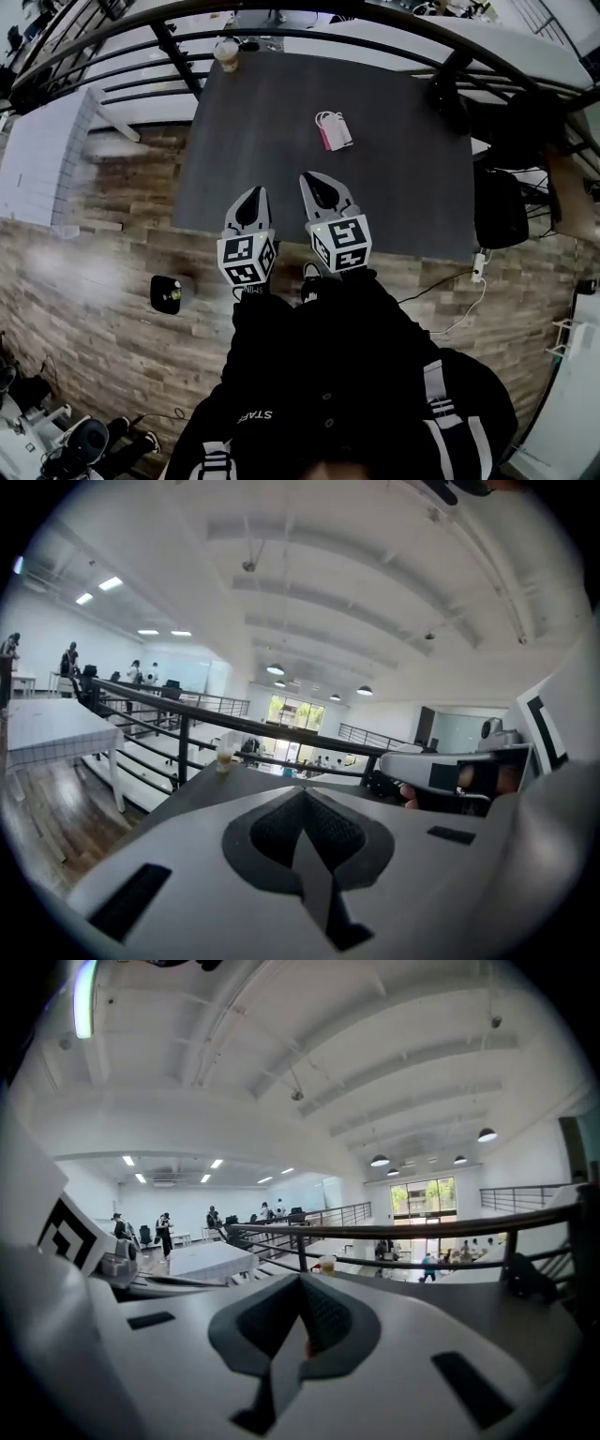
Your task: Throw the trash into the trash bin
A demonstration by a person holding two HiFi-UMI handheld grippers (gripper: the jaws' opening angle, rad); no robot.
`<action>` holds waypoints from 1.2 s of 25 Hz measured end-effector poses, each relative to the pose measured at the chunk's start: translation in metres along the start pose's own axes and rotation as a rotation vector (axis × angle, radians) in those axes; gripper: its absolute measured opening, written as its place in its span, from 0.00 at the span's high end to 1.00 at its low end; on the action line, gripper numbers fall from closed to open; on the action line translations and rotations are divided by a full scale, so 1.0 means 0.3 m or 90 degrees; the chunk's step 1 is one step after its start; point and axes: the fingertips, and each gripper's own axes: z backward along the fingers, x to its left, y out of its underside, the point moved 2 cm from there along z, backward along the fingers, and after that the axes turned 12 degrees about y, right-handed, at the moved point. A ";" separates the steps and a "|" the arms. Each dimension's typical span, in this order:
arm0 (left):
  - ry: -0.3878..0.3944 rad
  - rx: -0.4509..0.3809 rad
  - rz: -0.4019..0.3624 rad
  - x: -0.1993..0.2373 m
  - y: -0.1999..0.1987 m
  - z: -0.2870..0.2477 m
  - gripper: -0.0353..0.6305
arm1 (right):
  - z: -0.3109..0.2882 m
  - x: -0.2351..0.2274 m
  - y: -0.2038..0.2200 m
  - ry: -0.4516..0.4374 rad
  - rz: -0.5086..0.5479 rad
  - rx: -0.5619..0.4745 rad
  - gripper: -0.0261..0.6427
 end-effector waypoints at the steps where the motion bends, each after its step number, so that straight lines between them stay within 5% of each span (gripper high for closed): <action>1: 0.012 0.000 -0.005 -0.040 -0.003 -0.027 0.95 | 0.022 -0.048 -0.003 0.014 -0.004 -0.004 0.94; 14: 0.133 0.015 -0.073 -0.403 -0.023 -0.260 0.95 | 0.234 -0.454 -0.031 0.154 -0.052 -0.048 0.94; 23: 0.154 0.007 -0.122 -0.501 -0.047 -0.301 0.95 | 0.292 -0.551 -0.044 0.182 -0.063 -0.062 0.94; 30: 0.164 0.010 -0.101 -0.512 -0.033 -0.325 0.95 | 0.277 -0.573 -0.040 0.179 -0.065 -0.062 0.94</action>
